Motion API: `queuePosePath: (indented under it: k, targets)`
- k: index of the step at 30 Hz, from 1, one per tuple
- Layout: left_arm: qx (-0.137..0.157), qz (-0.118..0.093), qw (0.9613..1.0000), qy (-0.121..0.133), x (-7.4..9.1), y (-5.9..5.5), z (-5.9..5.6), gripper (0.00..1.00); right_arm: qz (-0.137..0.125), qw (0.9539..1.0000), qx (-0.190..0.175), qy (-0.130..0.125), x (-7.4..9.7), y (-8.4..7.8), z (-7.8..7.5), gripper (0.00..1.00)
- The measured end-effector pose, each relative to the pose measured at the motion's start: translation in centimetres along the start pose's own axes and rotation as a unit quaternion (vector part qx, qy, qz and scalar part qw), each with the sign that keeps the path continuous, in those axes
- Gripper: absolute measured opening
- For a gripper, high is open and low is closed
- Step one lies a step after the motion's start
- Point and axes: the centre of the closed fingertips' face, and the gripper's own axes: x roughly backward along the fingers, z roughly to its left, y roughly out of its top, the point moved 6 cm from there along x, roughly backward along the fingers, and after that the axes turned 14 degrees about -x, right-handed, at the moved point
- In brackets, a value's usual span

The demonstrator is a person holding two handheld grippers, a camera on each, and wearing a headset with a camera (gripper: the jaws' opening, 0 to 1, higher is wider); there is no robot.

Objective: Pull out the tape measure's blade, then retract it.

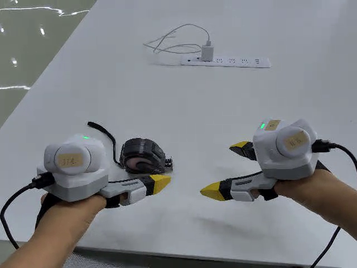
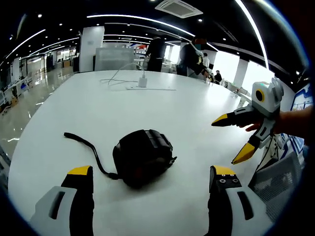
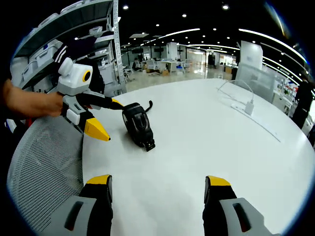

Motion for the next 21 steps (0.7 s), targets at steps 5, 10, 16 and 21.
queuePosePath:
  k: [5, 10, 16, 21]
  targets:
    - [-0.006, -0.001, 0.9999, -0.014, 0.8, 0.1, 0.1, 0.97, -0.009, 0.9997, -0.018, -0.013, 1.7, -0.4, 0.2, 0.80]
    - [-0.014, -0.004, 0.9998, -0.013, 1.5, 0.4, 0.4, 0.98, -0.017, 0.9989, -0.033, -0.028, 3.4, -0.7, 0.4, 0.84]
    - [-0.023, -0.014, 0.9995, -0.015, 2.4, 1.2, 0.6, 0.99, -0.032, 0.9971, -0.052, -0.046, 5.4, -0.8, 0.4, 0.85]
    - [-0.024, -0.019, 0.9994, -0.015, 3.4, 1.7, 0.6, 0.99, -0.042, 0.9956, -0.054, -0.064, 6.5, -0.9, 0.6, 0.85]
